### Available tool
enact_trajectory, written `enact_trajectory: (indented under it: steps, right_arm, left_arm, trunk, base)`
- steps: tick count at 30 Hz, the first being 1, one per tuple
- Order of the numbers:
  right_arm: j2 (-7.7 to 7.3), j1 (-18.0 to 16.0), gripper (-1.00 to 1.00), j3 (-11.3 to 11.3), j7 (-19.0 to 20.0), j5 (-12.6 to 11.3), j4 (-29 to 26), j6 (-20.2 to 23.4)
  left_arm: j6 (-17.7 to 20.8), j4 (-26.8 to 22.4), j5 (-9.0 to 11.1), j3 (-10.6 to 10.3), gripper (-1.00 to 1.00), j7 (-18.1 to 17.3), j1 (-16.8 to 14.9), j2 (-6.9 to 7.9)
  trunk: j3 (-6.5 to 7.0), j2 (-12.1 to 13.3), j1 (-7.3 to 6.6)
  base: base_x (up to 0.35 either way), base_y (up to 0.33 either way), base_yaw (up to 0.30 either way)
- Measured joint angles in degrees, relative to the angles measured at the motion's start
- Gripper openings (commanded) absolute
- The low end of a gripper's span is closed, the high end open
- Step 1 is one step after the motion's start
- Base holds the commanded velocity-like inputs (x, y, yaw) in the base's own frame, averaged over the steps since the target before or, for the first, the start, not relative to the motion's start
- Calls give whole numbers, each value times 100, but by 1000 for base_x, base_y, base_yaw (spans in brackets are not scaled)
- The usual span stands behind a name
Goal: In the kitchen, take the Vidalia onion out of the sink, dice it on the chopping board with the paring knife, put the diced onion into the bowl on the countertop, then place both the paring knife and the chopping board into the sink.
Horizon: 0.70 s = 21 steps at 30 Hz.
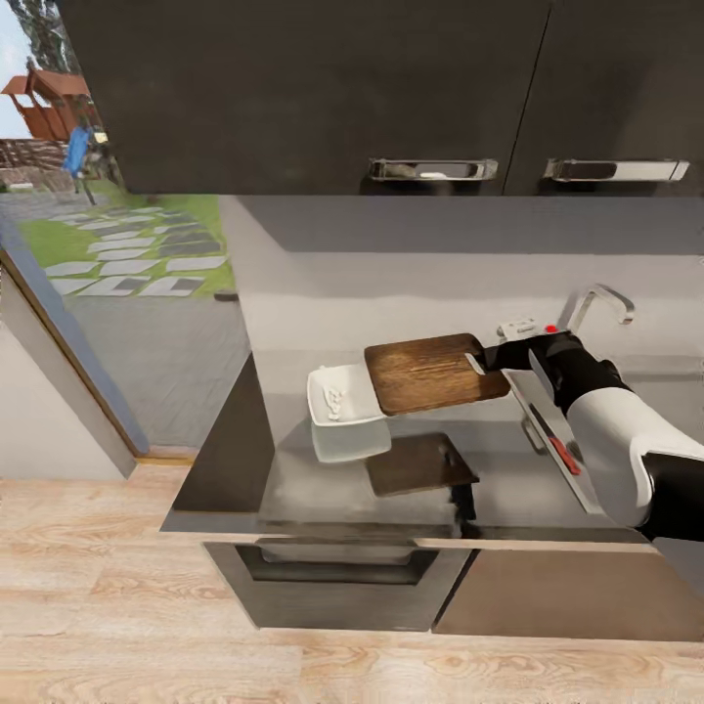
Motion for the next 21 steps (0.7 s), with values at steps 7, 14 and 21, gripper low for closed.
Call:
enact_trajectory:
  steps: [7,14,21]
  right_arm:
    - [-61,-1,-100,-209,-17,-6,-5,-4]
    - [-89,-1,-100,-1557,-962,67,-2,-7]
    - [-97,-1,-100,-2134,-1779,19,36,-8]
  left_arm:
    - [0,-2,0,0,100,0,0,0]
    - [0,-3,0,1,100,0,1,0]
    - [0,-2,0,0,100,0,0,0]
  trunk:
    - [0,0,-2]
    - [1,0,-2]
    - [0,-1,-2]
  base:
    - [-35,0,0]
    - [-2,0,0]
    - [0,0,0]
